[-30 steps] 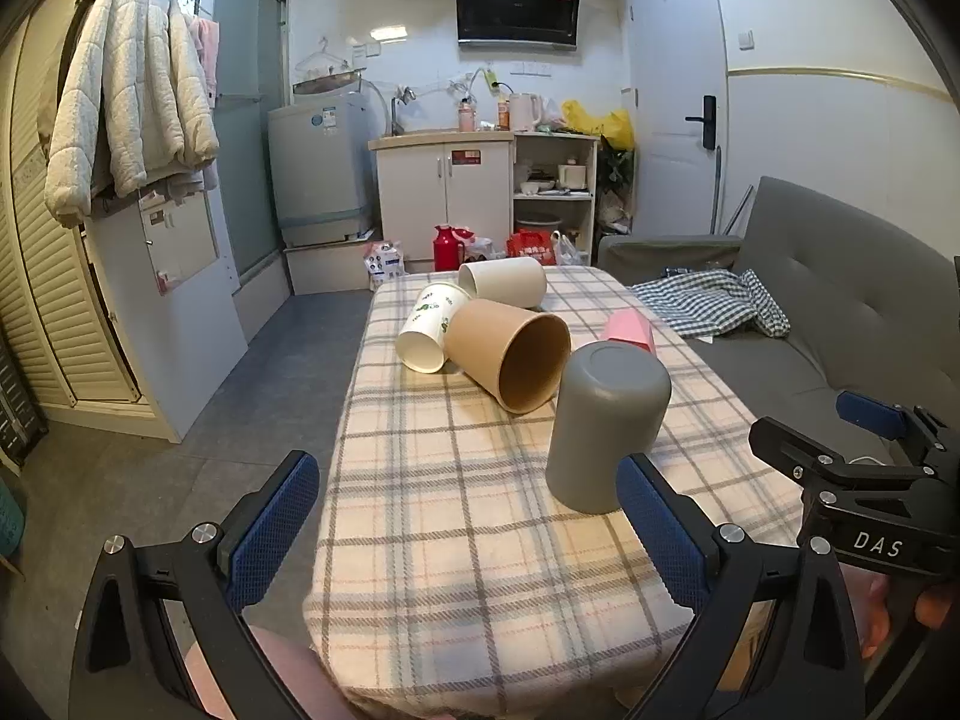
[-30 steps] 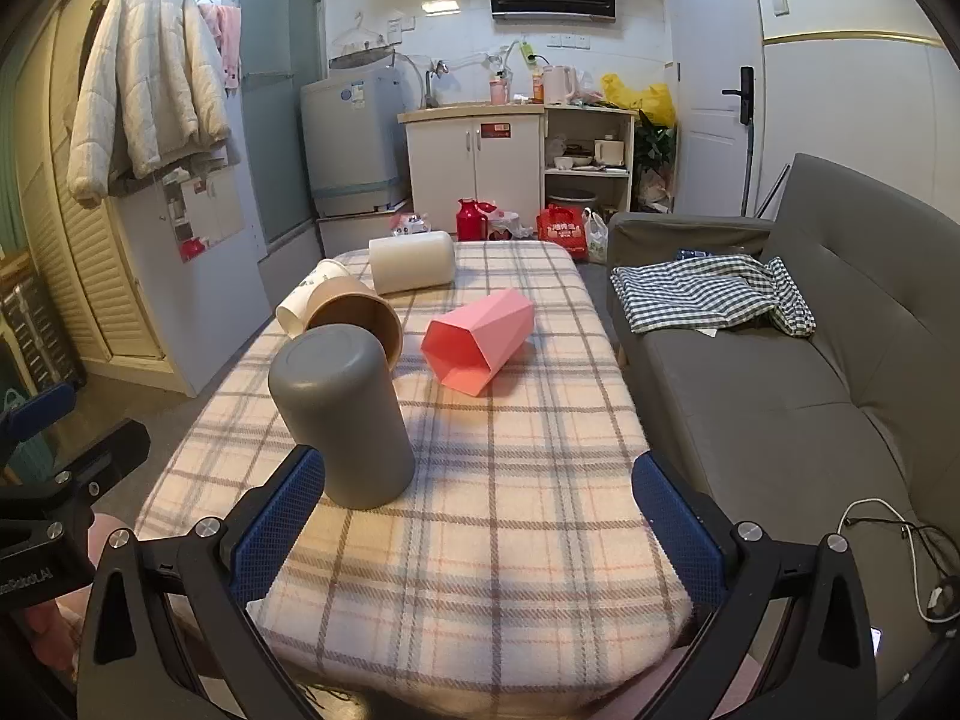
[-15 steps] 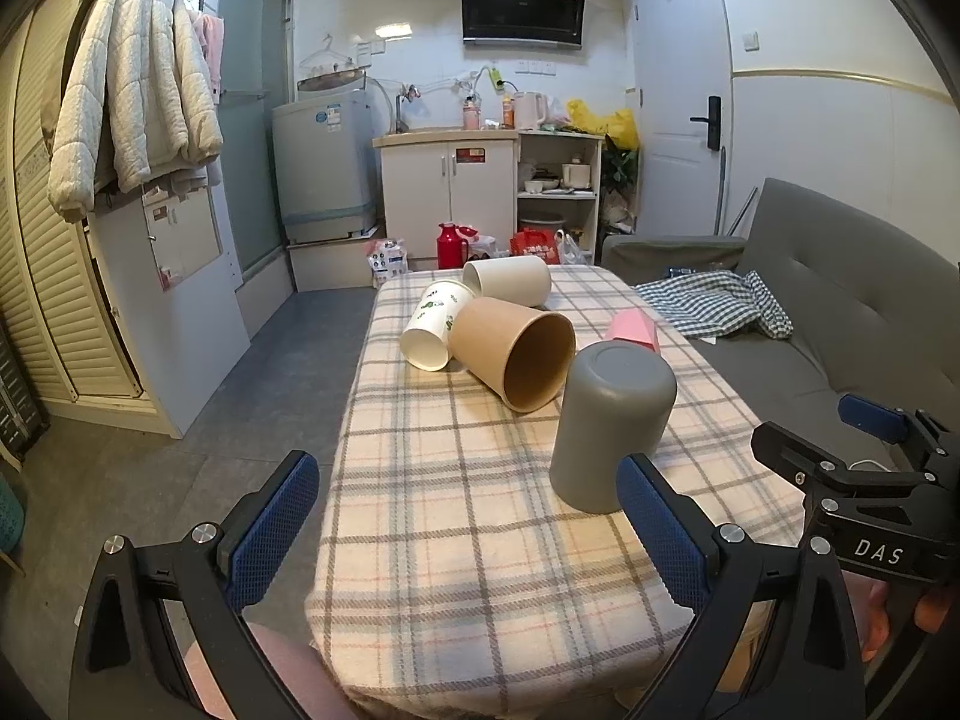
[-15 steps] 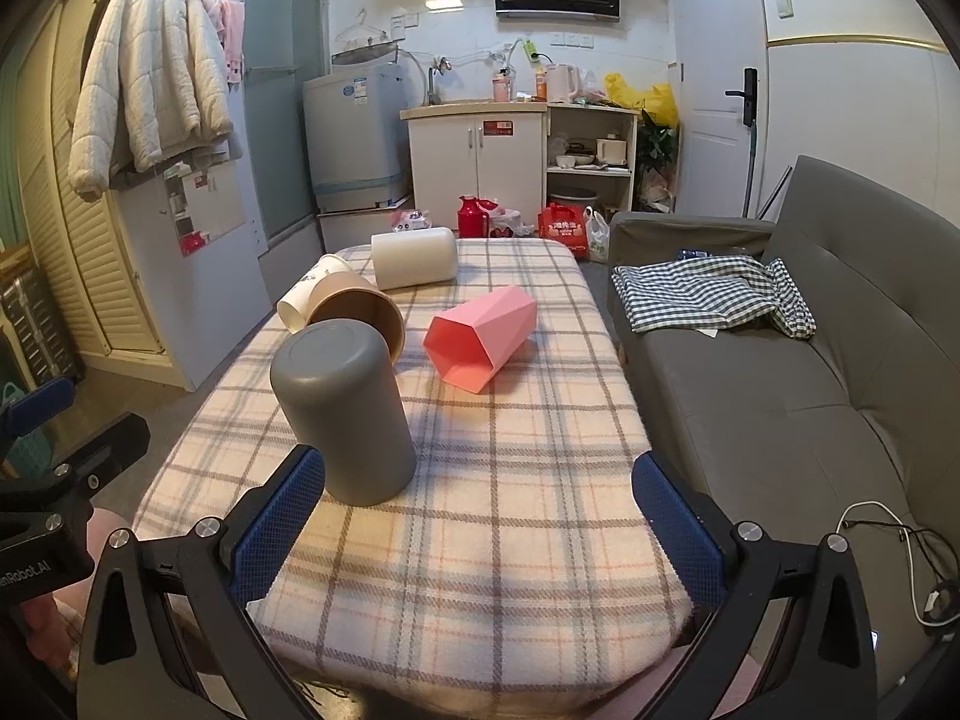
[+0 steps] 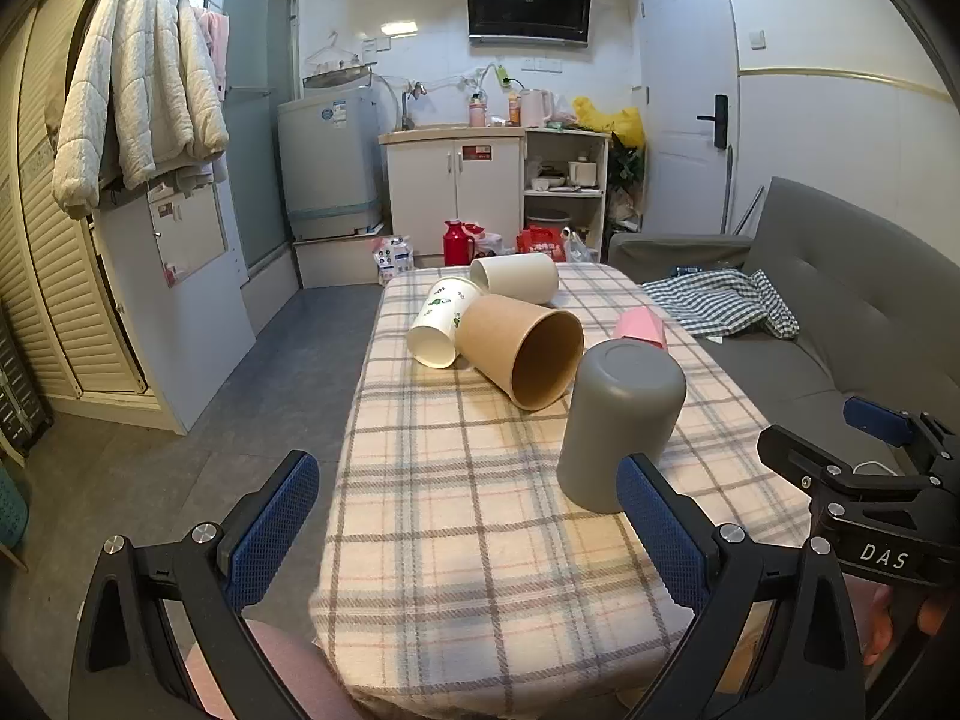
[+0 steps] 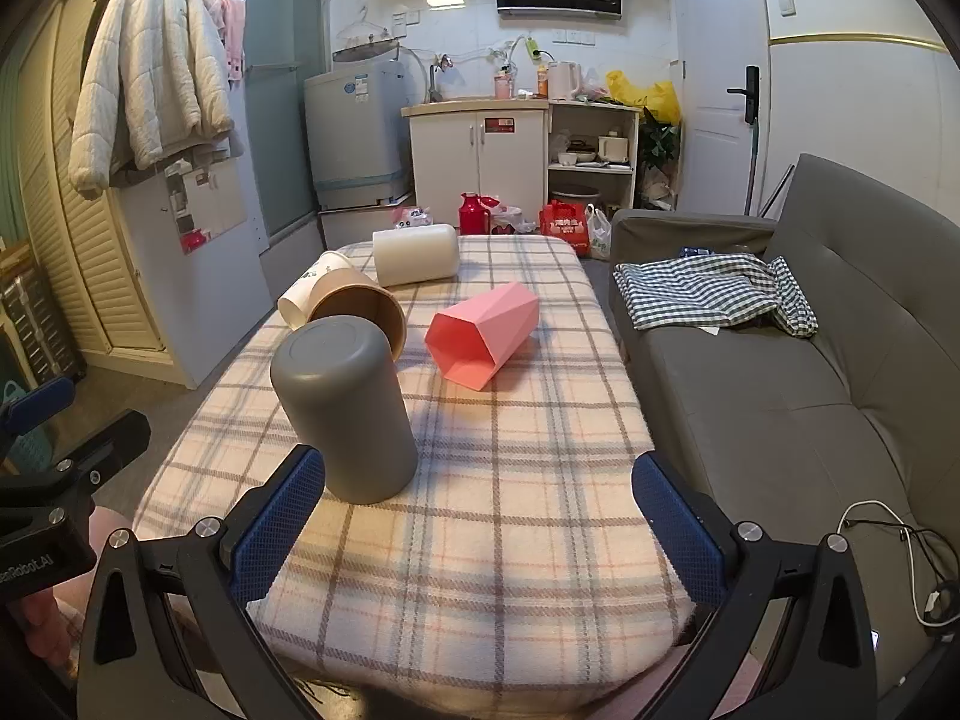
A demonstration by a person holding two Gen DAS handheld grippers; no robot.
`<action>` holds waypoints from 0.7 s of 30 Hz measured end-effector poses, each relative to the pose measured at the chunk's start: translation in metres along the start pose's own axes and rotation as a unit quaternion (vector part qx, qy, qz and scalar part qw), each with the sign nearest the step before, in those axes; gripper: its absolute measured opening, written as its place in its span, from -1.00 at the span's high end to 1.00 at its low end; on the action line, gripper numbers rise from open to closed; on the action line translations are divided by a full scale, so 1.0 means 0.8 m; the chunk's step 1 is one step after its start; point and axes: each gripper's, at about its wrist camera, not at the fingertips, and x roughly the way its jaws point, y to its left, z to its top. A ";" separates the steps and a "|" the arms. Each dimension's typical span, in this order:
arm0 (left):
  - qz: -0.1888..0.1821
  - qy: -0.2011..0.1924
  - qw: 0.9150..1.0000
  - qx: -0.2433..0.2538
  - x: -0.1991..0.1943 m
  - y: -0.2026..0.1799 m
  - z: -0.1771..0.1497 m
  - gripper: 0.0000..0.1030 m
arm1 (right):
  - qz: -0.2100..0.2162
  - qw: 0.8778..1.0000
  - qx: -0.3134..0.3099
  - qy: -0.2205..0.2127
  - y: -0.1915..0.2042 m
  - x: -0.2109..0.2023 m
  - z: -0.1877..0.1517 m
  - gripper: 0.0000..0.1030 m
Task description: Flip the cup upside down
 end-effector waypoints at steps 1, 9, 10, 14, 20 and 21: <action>0.000 0.000 1.000 0.000 0.000 -0.001 0.000 -0.99 | 0.000 1.000 0.000 0.000 0.000 0.000 0.000 -1.00; 0.001 0.000 1.000 0.000 0.001 -0.002 0.000 -0.99 | 0.000 1.000 0.000 0.000 0.000 0.000 0.000 -1.00; 0.001 0.000 1.000 0.000 0.001 -0.002 0.000 -0.99 | 0.000 1.000 0.000 0.001 0.000 0.000 0.000 -1.00; 0.001 0.000 1.000 0.000 0.001 -0.002 0.000 -0.99 | 0.000 1.000 0.000 0.001 0.000 0.000 0.000 -1.00; 0.001 0.000 1.000 0.001 0.001 -0.001 0.000 -0.99 | 0.000 1.000 0.000 0.001 0.000 0.000 0.000 -1.00; 0.000 0.000 1.000 0.000 0.001 -0.001 0.000 -0.99 | 0.000 1.000 0.000 0.001 0.000 0.000 -0.001 -1.00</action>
